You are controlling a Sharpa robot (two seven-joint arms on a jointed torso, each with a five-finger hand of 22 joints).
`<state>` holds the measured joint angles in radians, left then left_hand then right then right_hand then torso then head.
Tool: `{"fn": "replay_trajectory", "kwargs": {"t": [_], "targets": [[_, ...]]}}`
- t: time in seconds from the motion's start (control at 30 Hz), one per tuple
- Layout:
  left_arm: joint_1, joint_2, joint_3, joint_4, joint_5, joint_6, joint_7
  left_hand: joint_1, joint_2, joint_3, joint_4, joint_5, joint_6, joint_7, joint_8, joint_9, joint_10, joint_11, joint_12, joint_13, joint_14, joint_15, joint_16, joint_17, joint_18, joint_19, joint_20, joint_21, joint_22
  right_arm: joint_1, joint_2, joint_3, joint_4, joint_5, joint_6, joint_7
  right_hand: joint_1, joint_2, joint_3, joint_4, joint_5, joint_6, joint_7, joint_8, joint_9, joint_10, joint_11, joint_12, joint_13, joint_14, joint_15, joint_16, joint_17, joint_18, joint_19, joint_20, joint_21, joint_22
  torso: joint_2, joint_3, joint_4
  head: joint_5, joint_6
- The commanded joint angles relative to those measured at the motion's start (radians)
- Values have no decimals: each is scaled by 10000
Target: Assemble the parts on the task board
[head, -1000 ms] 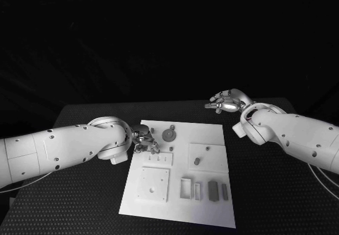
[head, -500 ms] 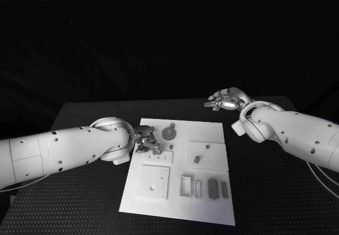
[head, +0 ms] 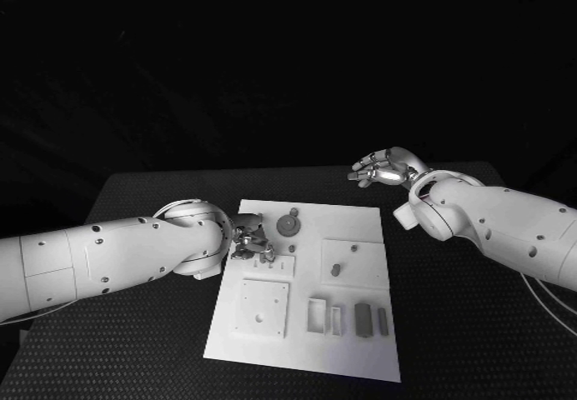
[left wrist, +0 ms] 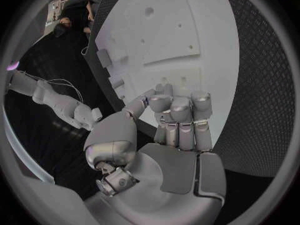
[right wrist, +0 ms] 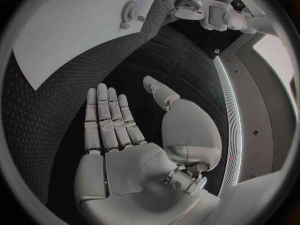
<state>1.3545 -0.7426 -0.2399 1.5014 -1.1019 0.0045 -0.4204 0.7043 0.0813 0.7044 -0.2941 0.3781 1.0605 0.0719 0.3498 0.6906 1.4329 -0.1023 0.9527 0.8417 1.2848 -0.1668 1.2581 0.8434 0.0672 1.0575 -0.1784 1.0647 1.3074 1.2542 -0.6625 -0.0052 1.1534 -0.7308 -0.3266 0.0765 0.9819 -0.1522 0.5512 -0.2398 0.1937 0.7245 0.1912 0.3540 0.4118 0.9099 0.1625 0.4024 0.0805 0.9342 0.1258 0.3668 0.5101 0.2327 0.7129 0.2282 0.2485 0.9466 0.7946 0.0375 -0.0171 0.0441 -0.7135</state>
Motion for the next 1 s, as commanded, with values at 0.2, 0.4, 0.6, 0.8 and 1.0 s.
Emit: {"fn": "replay_trajectory", "kwargs": {"t": [0.2,0.4,0.6,0.8,1.0], "targets": [[-16,13,0,50,-191,237,-18,-200,198,72,115,-37,1606,-817,84,62,-134,-190,73,-68,143,-418,86,-59,94,-100,-913,26,170,1,12,5,-7,150,267,191,38,56,57,-18,32,34,104,1,-60,155,53,-179,-89,37,44,-119,-61,153,80,22,-156,-41,1,0,-5,16,-17],[-66,40,0,-1,-211,349,-75,-426,279,113,93,49,1667,-839,118,106,-144,-209,103,-136,120,-367,135,-117,81,-163,-896,24,174,1,20,5,2,143,272,178,82,47,69,-23,117,24,117,-2,-82,193,66,-252,-116,35,71,-155,-88,153,81,32,-202,-45,3,4,-6,24,-45],[-146,70,1,-57,-283,417,-71,-692,399,131,125,-39,1713,-851,128,121,-136,-222,127,-227,106,-293,192,-171,69,-216,-883,30,178,0,28,5,-17,133,288,159,111,38,71,-8,291,21,126,0,-109,235,73,-346,-132,36,91,-194,-118,151,81,41,-253,-36,5,-5,-6,13,-81],[-206,105,1,-74,-381,388,-40,-813,441,146,145,-79,1744,-862,135,121,-127,-229,137,-284,108,-264,224,-198,69,-229,-882,38,178,0,20,5,-10,127,291,159,128,26,60,-3,399,18,128,3,-130,253,84,-423,-137,20,107,-230,-143,144,64,48,-299,-26,5,-4,-5,7,-82],[-223,113,2,-67,-439,364,-28,-871,468,159,156,-108,1761,-868,138,118,-119,-236,147,-315,113,-252,244,-213,71,-228,-883,45,177,0,18,5,7,126,288,166,136,28,54,1,441,22,127,7,-139,265,87,-456,-137,8,115,-249,-155,139,49,51,-324,-20,5,-10,-5,-6,-95]]}}
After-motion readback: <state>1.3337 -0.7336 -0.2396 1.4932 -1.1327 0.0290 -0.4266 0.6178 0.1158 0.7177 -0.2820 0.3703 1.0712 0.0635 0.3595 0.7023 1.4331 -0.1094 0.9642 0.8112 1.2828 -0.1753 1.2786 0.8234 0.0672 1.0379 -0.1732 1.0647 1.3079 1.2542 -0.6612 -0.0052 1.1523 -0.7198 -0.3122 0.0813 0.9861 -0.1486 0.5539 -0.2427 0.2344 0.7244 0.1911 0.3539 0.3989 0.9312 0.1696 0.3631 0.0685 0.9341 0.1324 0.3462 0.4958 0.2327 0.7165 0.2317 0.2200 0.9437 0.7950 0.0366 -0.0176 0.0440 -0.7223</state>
